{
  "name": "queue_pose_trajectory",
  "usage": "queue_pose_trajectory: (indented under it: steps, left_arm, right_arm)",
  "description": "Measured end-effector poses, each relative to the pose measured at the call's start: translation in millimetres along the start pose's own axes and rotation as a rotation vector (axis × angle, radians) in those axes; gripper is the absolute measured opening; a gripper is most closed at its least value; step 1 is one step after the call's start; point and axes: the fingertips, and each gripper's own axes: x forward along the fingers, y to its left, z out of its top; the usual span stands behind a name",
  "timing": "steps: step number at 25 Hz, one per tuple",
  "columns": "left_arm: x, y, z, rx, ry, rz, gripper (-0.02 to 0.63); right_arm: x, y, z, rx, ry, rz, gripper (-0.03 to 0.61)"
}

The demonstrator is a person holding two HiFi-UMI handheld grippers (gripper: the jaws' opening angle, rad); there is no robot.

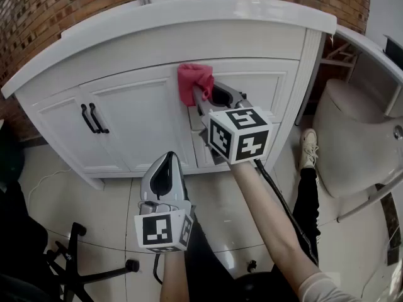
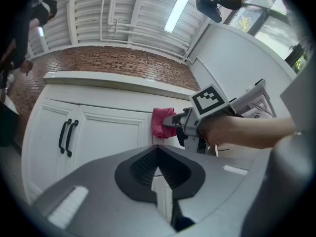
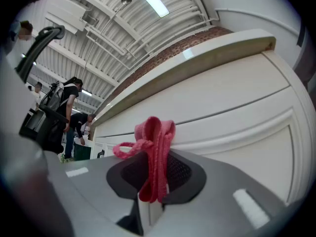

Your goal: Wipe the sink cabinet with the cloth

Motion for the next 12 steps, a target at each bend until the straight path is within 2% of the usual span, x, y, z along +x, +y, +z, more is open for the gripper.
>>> queue_pose_trajectory:
  steps: [4, 8, 12]
  left_arm:
    - [12.8, -17.8, -7.2, 0.004, 0.015, 0.001, 0.015]
    - [28.4, -39.7, -20.2, -0.017, 0.017, 0.002, 0.015]
    - [50.2, -63.0, -23.5, -0.028, 0.003, 0.010, 0.015]
  right_arm:
    - [-31.8, -62.5, 23.5, -0.041, -0.020, -0.054, 0.061]
    - [-85.3, -146.6, 40.3, -0.108, -0.005, -0.195, 0.061]
    - [-129.0, -215.5, 40.1, -0.130, 0.049, -0.284, 0.061]
